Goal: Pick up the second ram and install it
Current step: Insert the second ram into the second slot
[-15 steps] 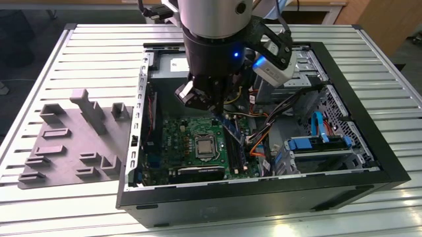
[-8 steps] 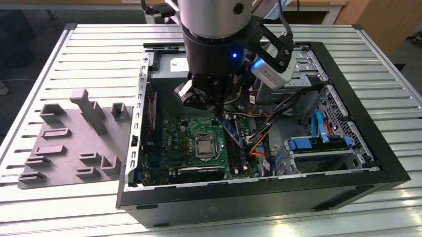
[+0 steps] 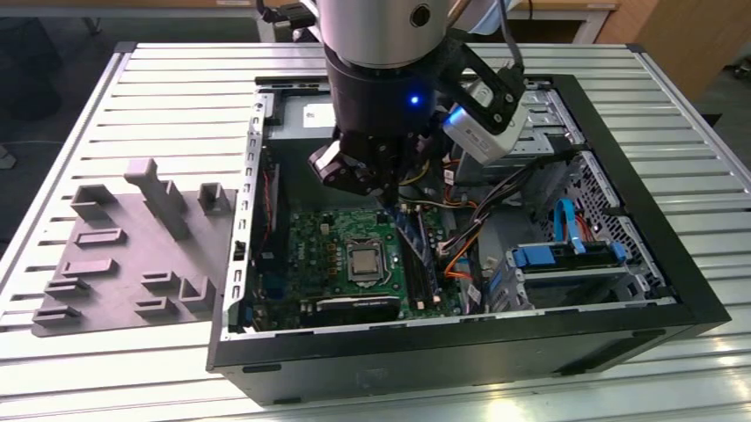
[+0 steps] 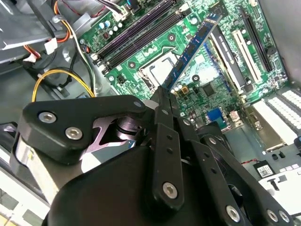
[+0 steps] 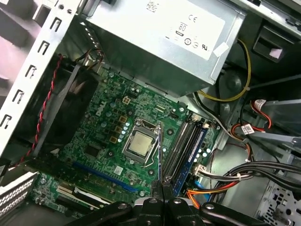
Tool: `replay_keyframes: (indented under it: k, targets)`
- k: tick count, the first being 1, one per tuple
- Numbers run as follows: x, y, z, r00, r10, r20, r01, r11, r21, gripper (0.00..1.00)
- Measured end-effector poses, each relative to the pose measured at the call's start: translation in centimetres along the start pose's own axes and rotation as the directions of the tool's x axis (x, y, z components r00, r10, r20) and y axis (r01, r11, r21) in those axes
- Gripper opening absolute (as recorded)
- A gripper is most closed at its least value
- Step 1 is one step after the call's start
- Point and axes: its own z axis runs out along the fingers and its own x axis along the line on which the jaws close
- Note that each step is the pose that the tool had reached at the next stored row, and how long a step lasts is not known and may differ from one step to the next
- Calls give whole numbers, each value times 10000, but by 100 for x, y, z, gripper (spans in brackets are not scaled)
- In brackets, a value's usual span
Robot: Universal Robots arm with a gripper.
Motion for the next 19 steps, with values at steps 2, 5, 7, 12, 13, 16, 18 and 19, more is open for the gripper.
replay_keyframes:
  k: [2, 5, 7, 12, 13, 16, 18, 19]
  targets:
    - [0, 0, 0, 9998, 176, 3, -176, 9998, 18, 12]
    - [0, 0, 0, 9990, 440, 8, -440, 9990, 44, 12]
    - [0, 0, 0, 9981, 609, 11, -609, 9981, 60, 12]
    - [0, 0, 1, 9948, 1021, 22, -1021, 9947, 100, 12]
    - [0, 0, 0, 9939, 1101, 23, -1101, 9939, 109, 12]
    - [0, 0, 1, 9908, 1355, 30, -1355, 9907, 133, 12]
    - [0, 0, 1, 9884, 1521, 36, -1521, 9883, 149, 12]
    - [0, 0, 1, 9869, 1610, 38, -1610, 9868, 157, 12]
